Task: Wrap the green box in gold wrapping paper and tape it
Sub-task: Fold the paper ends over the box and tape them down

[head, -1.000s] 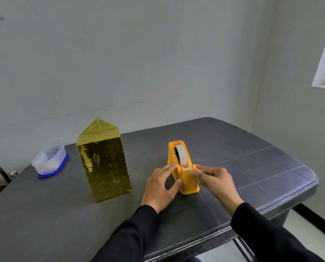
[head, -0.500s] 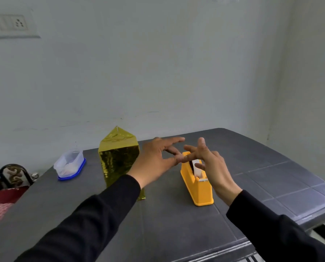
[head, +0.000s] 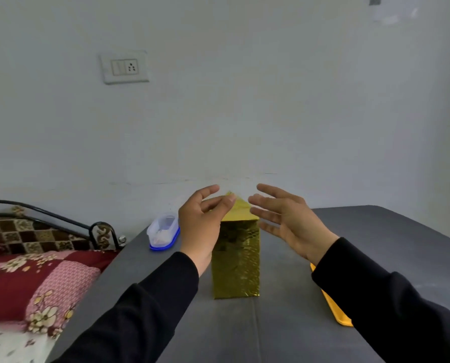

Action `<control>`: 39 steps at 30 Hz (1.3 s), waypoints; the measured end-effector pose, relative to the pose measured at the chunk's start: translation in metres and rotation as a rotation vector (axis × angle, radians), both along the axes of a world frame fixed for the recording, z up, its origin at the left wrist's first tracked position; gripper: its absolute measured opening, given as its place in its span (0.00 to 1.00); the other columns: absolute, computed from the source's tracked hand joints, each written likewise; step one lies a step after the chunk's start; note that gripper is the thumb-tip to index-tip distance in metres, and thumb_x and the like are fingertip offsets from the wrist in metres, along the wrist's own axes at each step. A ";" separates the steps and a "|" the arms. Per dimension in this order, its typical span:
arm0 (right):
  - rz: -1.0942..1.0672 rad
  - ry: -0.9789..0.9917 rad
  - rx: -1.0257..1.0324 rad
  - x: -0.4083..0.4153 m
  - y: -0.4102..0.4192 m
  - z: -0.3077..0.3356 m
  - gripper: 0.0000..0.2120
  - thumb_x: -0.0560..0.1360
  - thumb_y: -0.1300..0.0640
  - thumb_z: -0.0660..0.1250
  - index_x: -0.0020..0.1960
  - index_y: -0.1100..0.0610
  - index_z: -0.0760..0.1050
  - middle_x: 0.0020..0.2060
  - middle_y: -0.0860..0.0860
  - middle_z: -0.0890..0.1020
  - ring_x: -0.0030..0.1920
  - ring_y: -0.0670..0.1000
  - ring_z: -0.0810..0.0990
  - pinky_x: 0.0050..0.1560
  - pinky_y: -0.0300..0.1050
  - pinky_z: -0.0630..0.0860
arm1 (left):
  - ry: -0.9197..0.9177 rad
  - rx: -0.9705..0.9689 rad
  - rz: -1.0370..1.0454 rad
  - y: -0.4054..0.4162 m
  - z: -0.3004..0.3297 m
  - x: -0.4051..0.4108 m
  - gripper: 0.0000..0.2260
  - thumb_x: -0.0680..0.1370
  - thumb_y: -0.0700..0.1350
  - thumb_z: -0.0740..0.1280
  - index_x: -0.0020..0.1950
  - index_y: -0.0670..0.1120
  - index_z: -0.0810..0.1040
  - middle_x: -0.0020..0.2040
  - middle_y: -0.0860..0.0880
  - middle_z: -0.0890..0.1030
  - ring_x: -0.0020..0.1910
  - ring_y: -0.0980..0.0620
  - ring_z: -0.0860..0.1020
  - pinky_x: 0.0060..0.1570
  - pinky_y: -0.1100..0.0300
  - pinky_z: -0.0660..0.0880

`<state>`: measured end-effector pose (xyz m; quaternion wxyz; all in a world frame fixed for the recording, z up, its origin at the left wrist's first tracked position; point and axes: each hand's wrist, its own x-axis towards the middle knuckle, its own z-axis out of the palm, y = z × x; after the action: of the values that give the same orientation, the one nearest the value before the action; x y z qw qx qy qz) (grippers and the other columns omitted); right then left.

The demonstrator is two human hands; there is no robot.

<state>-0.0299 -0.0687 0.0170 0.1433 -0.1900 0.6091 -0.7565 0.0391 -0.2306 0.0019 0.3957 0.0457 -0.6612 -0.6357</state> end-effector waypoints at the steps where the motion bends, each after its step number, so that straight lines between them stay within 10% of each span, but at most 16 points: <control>1: 0.008 0.054 0.022 0.000 -0.007 0.003 0.20 0.76 0.56 0.76 0.66 0.49 0.78 0.52 0.48 0.88 0.56 0.51 0.85 0.59 0.50 0.80 | -0.005 0.056 -0.005 -0.002 0.000 0.001 0.17 0.74 0.47 0.78 0.61 0.52 0.81 0.48 0.53 0.88 0.52 0.56 0.85 0.58 0.57 0.79; 11: -0.049 0.108 0.009 -0.011 -0.057 0.003 0.20 0.73 0.66 0.77 0.63 0.57 0.79 0.49 0.57 0.87 0.51 0.55 0.87 0.53 0.51 0.84 | -0.007 0.254 -0.025 -0.019 -0.014 0.000 0.12 0.75 0.45 0.77 0.57 0.51 0.82 0.44 0.55 0.87 0.34 0.66 0.80 0.44 0.67 0.75; 28: 0.075 0.081 0.070 -0.023 -0.074 0.004 0.24 0.74 0.56 0.78 0.68 0.54 0.75 0.58 0.54 0.84 0.58 0.53 0.84 0.58 0.48 0.81 | 0.084 0.320 0.085 -0.025 -0.019 -0.005 0.09 0.75 0.43 0.77 0.53 0.49 0.83 0.44 0.56 0.87 0.46 0.63 0.84 0.39 0.75 0.75; 39: -0.068 0.083 0.080 -0.029 -0.082 0.004 0.13 0.72 0.69 0.76 0.54 0.60 0.82 0.44 0.57 0.87 0.43 0.54 0.87 0.44 0.44 0.83 | -0.015 0.329 0.182 -0.027 -0.028 -0.012 0.02 0.77 0.44 0.74 0.47 0.50 0.86 0.43 0.57 0.87 0.46 0.58 0.83 0.50 0.60 0.79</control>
<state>-0.0591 -0.1503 0.0211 0.0996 -0.1943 0.6504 -0.7276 0.0271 -0.2575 -0.0265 0.4337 0.1741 -0.5444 -0.6966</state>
